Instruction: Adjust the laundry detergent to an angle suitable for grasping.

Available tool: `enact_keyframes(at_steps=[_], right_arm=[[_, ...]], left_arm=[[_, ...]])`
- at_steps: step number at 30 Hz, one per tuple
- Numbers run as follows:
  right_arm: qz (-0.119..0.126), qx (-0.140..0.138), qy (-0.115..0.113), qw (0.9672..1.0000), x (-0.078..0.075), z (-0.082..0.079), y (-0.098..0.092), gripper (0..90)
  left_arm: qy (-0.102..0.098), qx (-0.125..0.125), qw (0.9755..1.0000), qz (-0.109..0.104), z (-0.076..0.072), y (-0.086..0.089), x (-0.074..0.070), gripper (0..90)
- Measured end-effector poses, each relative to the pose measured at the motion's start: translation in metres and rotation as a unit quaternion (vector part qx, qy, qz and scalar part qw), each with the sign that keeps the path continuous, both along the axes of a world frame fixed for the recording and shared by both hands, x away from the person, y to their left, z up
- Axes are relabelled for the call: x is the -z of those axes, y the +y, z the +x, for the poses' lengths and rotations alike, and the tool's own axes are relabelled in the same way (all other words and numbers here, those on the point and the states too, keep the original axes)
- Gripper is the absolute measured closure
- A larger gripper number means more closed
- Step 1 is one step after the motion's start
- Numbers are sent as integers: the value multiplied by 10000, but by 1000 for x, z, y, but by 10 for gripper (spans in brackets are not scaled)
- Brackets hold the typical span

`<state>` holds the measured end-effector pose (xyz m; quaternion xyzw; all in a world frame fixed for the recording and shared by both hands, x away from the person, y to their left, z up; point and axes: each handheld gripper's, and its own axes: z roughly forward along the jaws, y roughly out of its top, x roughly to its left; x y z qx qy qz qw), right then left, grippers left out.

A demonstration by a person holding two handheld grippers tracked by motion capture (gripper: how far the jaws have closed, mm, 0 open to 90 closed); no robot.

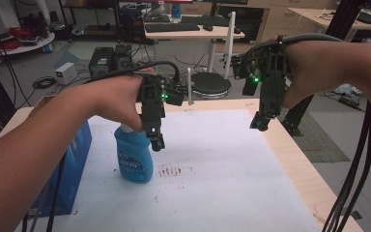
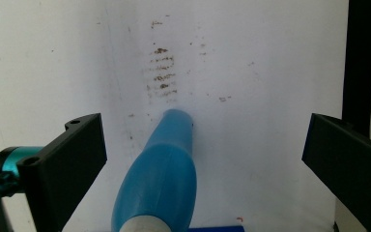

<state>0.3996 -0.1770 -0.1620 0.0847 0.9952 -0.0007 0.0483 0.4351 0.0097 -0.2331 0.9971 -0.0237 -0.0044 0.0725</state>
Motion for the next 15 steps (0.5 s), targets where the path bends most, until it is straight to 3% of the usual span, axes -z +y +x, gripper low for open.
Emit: enact_keyframes(at_steps=[15], right_arm=[[42, -27, -118, 9999, -5, -9, 0, 16]], left_arm=[[-38, -25, 10000, 11, -4, 1, -1, 17]])
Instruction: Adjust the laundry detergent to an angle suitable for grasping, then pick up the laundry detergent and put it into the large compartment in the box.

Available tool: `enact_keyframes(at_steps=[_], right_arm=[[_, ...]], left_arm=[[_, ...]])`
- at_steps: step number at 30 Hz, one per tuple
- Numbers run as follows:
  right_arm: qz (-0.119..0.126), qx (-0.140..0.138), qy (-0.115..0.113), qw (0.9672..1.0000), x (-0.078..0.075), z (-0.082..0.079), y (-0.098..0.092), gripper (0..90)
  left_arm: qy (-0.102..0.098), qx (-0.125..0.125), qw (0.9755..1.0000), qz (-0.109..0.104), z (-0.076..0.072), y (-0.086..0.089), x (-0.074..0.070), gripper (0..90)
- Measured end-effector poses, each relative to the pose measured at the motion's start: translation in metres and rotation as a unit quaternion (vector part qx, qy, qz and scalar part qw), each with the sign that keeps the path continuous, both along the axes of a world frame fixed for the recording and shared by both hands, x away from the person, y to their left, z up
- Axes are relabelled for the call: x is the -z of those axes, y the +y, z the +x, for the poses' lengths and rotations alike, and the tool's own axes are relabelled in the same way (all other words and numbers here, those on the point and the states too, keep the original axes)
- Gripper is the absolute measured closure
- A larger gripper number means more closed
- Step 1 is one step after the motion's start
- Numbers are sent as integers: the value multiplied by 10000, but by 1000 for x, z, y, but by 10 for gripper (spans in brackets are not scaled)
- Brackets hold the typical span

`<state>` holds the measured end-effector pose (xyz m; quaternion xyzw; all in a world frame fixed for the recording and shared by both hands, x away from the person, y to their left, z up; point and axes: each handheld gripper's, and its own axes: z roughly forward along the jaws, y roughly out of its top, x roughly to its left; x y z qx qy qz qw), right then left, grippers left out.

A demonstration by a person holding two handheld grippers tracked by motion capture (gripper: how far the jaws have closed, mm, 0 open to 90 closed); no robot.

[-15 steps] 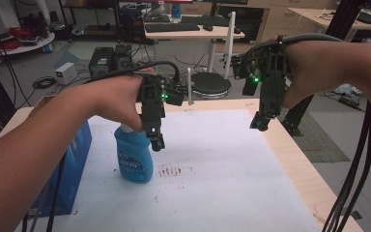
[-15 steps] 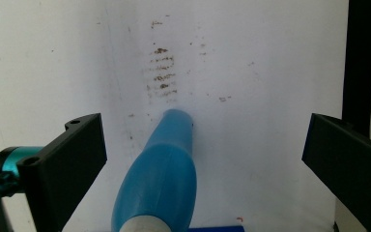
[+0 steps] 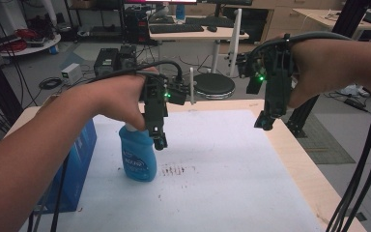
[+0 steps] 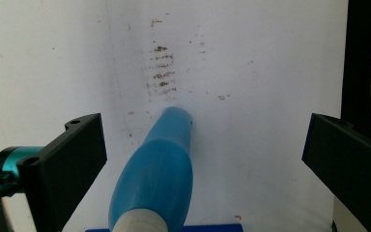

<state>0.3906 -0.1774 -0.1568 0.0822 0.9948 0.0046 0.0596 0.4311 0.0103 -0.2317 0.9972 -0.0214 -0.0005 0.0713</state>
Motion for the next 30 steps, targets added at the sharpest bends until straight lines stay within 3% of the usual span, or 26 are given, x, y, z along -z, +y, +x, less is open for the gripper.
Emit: enact_keyframes(at_steps=[20, 30], right_arm=[[70, -12, -59, 10000, -2, 5, -2, 16], [5, 53, -56, 10000, 2, 7, -4, 16]], left_arm=[[71, 28, 9999, 69, 0, -2, 6, 17], [-35, 144, 9999, -30, 0, 5, -3, 17]])
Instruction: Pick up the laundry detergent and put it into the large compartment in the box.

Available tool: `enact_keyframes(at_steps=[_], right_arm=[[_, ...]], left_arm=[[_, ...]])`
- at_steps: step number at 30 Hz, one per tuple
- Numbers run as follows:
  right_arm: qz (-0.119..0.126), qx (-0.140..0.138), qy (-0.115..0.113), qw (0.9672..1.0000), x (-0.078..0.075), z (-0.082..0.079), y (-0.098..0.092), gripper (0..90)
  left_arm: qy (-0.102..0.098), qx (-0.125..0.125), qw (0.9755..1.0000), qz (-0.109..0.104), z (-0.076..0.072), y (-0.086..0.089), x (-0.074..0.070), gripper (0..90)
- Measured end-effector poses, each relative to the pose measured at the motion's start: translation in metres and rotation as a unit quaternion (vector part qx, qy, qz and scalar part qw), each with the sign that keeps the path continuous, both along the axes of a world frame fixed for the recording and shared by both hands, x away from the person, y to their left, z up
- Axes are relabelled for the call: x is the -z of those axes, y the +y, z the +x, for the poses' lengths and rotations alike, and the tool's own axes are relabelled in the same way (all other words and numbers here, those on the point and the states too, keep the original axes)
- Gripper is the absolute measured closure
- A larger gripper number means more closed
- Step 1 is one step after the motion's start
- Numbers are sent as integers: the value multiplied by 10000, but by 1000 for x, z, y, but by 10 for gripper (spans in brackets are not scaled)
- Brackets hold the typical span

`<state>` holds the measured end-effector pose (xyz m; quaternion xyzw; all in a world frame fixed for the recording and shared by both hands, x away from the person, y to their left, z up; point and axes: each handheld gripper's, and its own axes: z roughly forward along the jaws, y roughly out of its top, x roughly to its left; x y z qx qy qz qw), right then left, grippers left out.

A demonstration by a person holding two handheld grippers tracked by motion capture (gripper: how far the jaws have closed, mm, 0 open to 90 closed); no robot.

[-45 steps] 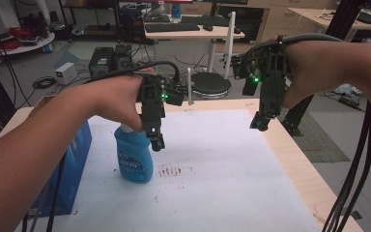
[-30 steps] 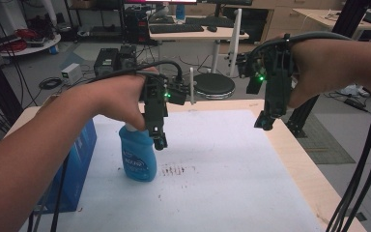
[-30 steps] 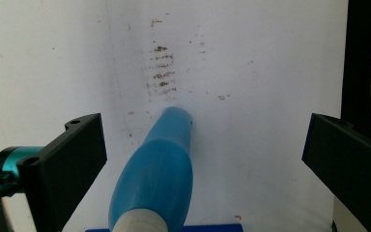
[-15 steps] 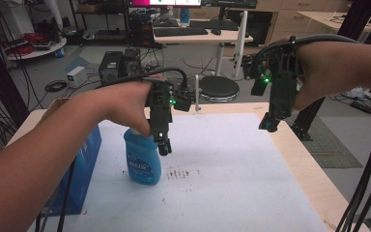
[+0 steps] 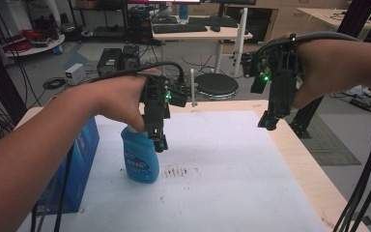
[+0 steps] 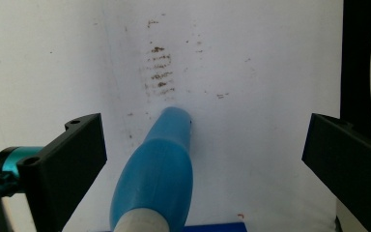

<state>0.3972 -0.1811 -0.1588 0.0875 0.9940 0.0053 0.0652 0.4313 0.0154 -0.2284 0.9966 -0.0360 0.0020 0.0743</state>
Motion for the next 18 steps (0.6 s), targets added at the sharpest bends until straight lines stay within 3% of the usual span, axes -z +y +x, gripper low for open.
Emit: enact_keyframes(at_steps=[10, 18], right_arm=[[-111, -16, 37, 9999, 4, 0, 5, 16], [-180, 83, 97, 9998, 9, -3, 9, 16]], left_arm=[[-107, 165, 9998, -44, 1, 15, -14, 17], [-265, 422, 9988, -14, 6, 29, -14, 17]])
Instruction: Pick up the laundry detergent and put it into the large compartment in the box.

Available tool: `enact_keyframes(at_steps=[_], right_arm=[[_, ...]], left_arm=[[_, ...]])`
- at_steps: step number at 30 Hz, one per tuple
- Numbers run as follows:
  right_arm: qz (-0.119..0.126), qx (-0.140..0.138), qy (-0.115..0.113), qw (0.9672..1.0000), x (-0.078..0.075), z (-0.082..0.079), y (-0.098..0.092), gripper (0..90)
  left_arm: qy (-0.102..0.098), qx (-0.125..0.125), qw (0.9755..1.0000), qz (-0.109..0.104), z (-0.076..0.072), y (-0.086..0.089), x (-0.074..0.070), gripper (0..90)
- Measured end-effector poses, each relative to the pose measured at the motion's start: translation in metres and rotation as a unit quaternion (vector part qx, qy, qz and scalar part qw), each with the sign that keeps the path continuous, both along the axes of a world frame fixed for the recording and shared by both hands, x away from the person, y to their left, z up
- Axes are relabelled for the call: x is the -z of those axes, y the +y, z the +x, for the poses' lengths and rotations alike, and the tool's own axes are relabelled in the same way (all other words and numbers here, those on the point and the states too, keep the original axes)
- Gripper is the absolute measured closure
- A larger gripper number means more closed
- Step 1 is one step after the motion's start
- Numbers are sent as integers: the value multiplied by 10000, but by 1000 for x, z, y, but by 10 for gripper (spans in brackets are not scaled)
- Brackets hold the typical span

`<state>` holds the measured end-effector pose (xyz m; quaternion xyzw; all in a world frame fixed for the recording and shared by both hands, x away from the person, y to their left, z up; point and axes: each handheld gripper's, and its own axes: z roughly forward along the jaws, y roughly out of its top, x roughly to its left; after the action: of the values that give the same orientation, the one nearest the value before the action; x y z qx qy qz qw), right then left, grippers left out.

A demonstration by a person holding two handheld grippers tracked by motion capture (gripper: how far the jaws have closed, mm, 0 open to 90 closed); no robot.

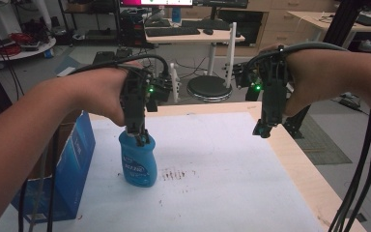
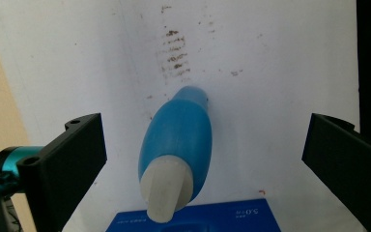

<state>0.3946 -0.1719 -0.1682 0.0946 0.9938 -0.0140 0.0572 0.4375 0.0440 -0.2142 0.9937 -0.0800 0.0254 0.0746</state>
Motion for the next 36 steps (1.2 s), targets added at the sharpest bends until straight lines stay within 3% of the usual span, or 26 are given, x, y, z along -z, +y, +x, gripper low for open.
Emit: enact_keyframes(at_steps=[9, 15, 23, 28, 36], right_arm=[[-47, 125, 16, 9999, 3, -3, 2, 16], [-60, 271, 36, 9996, 7, -5, 2, 16], [-74, 327, 59, 9994, 10, -5, 5, 16], [-88, 304, 44, 9995, 11, -4, 8, 16], [-119, 277, 60, 9995, 12, -5, 14, 16]], left_arm=[[-16, 323, 9995, -18, 8, 12, 6, 17], [-24, 527, 9984, 220, 15, 15, 19, 17], [-33, 620, 9972, 421, 22, 18, 32, 17], [-17, 757, 9961, 453, 23, 20, 40, 17], [25, 740, 9962, 458, 26, 23, 51, 17]])
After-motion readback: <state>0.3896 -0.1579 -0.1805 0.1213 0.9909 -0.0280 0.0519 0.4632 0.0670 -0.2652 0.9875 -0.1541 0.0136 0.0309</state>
